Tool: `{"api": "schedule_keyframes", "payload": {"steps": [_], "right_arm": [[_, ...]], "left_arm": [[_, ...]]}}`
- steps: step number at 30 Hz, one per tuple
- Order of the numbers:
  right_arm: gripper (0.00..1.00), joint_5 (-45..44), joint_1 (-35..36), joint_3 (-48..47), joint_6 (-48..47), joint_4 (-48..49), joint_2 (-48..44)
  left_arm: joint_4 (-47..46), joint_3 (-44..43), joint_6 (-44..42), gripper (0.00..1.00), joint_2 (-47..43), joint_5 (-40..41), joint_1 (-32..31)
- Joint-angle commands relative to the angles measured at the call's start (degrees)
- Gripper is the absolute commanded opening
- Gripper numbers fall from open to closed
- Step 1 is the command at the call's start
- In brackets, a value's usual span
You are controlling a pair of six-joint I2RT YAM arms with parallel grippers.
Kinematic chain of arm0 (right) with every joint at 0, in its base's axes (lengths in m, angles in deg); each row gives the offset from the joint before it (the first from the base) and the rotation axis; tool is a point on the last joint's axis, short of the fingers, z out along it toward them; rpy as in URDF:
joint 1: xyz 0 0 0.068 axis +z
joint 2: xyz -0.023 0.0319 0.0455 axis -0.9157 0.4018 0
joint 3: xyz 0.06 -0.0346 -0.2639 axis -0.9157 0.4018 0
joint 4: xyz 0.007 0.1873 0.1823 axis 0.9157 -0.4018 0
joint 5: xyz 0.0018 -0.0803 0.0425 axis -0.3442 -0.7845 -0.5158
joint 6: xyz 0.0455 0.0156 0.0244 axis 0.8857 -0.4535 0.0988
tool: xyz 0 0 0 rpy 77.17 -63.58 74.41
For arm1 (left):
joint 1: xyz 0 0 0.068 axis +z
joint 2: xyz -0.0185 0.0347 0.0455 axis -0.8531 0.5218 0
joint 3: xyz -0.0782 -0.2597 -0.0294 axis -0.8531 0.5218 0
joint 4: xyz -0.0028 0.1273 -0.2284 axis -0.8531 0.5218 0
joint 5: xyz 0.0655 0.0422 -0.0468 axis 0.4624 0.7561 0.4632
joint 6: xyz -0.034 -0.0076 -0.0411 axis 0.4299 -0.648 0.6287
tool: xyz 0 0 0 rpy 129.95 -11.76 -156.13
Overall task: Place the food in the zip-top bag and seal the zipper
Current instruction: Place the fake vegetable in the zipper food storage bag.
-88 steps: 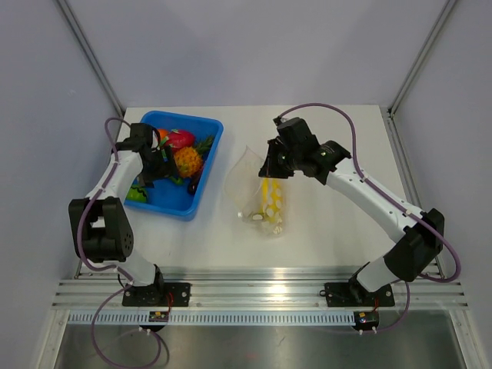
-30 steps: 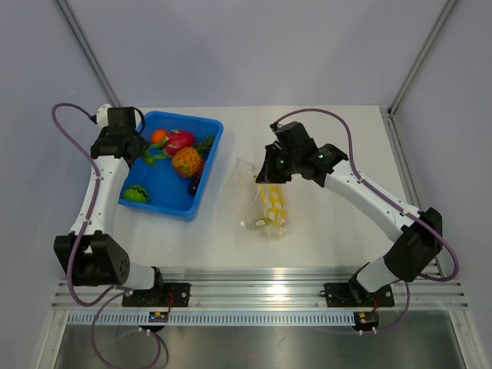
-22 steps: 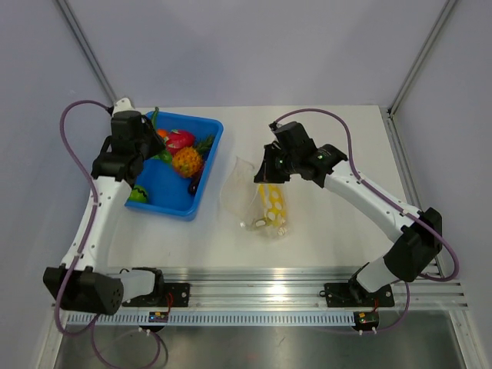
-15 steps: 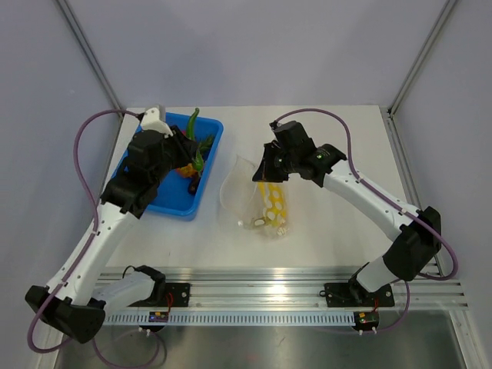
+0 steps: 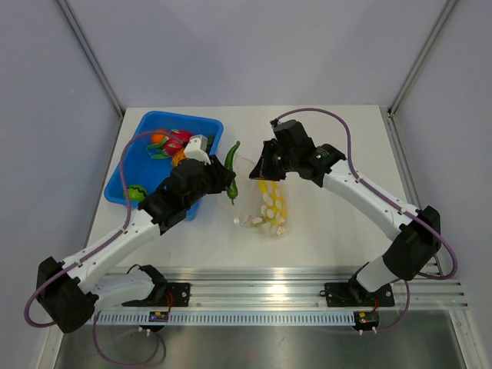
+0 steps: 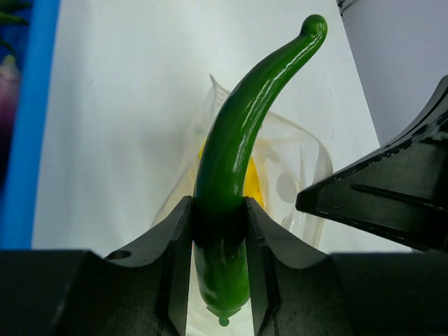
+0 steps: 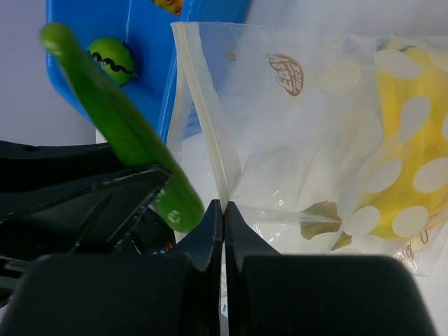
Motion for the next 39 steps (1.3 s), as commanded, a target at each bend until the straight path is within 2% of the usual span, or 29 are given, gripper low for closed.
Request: {"api": "schedule_keyframes", "payload": {"steps": [1,8,11,12,14,16,17,18,23,28,29,31,32,33,35,39], "right_arm": [[0.0,1.9,0.7,-0.9,1.3,3.3,-2.5],[0.0,1.3,0.7,-1.2,1.4,3.6,-3.1],[0.0,1.2,0.7,-1.2,1.6,4.2,-3.1],[0.0,1.2,0.7,-1.1,1.8,4.4,-3.1],[0.0,1.1,0.7,-1.3,1.6,4.3,-3.0],[0.0,1.0,0.6,-1.4,1.5,4.3,-2.7],[0.0,1.0,0.6,-1.4,1.5,4.3,-2.7],[0.0,0.9,0.6,-1.5,1.5,4.4,-2.6],[0.0,0.7,0.6,-1.5,1.5,4.4,-2.5],[0.0,0.2,0.6,-1.1,1.3,4.0,-2.9],[0.0,0.1,0.6,-0.7,1.3,3.9,-3.1],[0.0,0.2,0.7,-0.2,1.5,4.1,-3.4],[0.0,0.2,0.6,0.1,1.7,4.4,-3.7],[0.0,0.4,0.7,0.2,1.6,4.5,-3.7],[0.0,0.9,0.6,0.4,1.6,4.6,-3.9],[0.0,1.0,0.7,0.3,1.0,3.9,-4.0]], "left_arm": [[-8.1,0.0,1.9,0.0,3.0,2.5,-1.4],[-7.4,1.8,3.1,0.0,4.9,2.1,-3.6],[-4.8,2.0,3.4,0.09,4.8,1.6,-3.6],[-4.0,2.0,3.3,0.14,4.7,1.3,-3.6],[-2.1,2.2,2.9,0.46,4.1,-0.2,-3.7],[-0.7,2.7,2.5,0.65,3.6,-1.5,-3.7],[0.0,2.7,2.4,0.79,3.3,-2.1,-3.8],[0.8,2.4,2.1,0.84,3.1,-2.2,-3.8],[6.8,-0.2,-0.7,0.86,-1.0,-1.1,-3.8],[15.2,-7.8,-6.3,0.78,-5.8,5.8,-3.5],[16.2,-9.2,-7.9,0.78,-6.3,8.5,-1.9],[19.3,-11.8,-9.5,0.78,-5.6,7.6,2.1],[20.9,-15.1,-10.2,0.78,-4.6,4.6,8.2],[22.7,-16.7,-10.4,0.78,-3.2,2.6,11.4],[27.3,-20.1,-10.9,0.77,2.4,-1.3,19.6],[31.7,-27.7,-11.8,0.78,13.1,0.0,27.3]]}}
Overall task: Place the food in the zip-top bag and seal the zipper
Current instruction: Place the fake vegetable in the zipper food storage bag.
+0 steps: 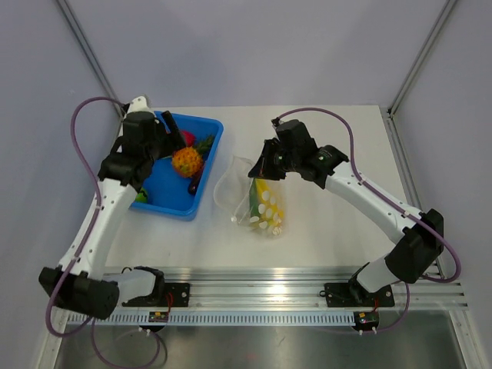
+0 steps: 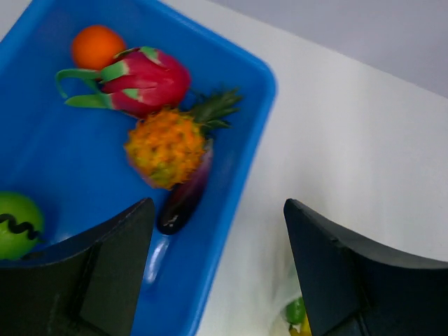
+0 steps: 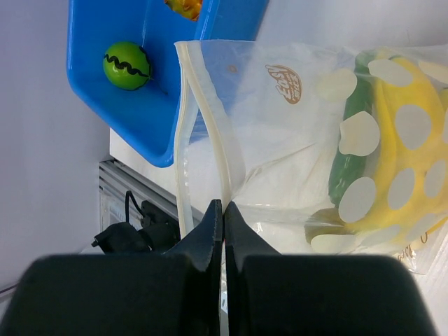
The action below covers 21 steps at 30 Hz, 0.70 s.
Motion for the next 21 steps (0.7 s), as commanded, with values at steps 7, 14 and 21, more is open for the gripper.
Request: {"api": "schedule_keyframes", "payload": {"steps": [7,14,21], "right_arm": [[0.0,-0.1,0.6,-0.7,-1.8,0.9,-3.0],[0.0,-0.4,0.7,-1.4,-2.8,0.0,-2.3],[0.0,0.7,0.7,-2.1,-2.8,0.0,-0.5]], "left_arm": [[2.6,-7.9,-0.3,0.79,21.3,-0.6,12.0],[1.8,-18.6,-3.2,0.92,35.1,-3.4,14.8],[-3.8,-19.3,0.2,0.79,42.0,-10.0,17.2]]}}
